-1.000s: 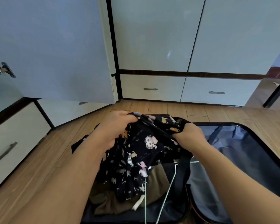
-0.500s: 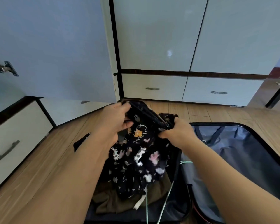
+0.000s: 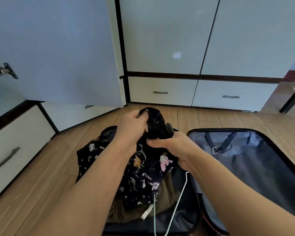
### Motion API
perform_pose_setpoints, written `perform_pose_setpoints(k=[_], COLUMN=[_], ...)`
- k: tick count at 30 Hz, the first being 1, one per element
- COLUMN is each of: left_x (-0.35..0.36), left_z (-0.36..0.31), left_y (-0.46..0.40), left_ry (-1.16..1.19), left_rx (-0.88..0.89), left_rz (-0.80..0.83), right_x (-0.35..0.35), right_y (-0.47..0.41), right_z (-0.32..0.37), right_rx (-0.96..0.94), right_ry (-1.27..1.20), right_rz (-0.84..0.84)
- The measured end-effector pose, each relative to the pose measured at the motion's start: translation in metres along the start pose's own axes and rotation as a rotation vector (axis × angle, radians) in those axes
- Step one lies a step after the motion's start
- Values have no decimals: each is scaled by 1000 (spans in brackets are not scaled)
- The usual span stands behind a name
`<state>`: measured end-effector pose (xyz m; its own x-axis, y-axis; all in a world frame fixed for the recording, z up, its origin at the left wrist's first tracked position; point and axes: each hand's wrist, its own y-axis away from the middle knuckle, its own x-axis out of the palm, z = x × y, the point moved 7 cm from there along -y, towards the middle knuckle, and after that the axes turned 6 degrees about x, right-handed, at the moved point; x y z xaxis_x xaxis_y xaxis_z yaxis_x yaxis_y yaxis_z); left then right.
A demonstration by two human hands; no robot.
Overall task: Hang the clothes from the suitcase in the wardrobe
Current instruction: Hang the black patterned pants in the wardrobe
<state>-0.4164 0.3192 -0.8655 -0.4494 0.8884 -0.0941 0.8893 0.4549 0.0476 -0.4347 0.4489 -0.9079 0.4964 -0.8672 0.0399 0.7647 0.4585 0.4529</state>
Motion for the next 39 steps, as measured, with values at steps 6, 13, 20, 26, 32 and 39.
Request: perform_pose_setpoints(k=[6, 13, 20, 26, 32, 39], left_x=[-25, -33, -5, -11, -38, -6], left_z=[-1, 2, 17, 2, 26, 22], left_y=[4, -6, 6, 1, -18, 5], left_ry=[-86, -749, 274, -844, -230, -205], left_rx=[-145, 100, -288, 213, -103, -115], left_rz=[256, 180, 156, 199, -51, 488], right_x=[-71, -37, -54, -37, -25, -41], right_y=[-3, 12, -5, -4, 13, -6], right_z=[-1, -13, -8, 4, 11, -5], right_rx=[-21, 330, 88, 200, 139, 238], right_ry=[-44, -344, 198, -487, 581, -404], right_rz=[-480, -10, -374, -55, -59, -146])
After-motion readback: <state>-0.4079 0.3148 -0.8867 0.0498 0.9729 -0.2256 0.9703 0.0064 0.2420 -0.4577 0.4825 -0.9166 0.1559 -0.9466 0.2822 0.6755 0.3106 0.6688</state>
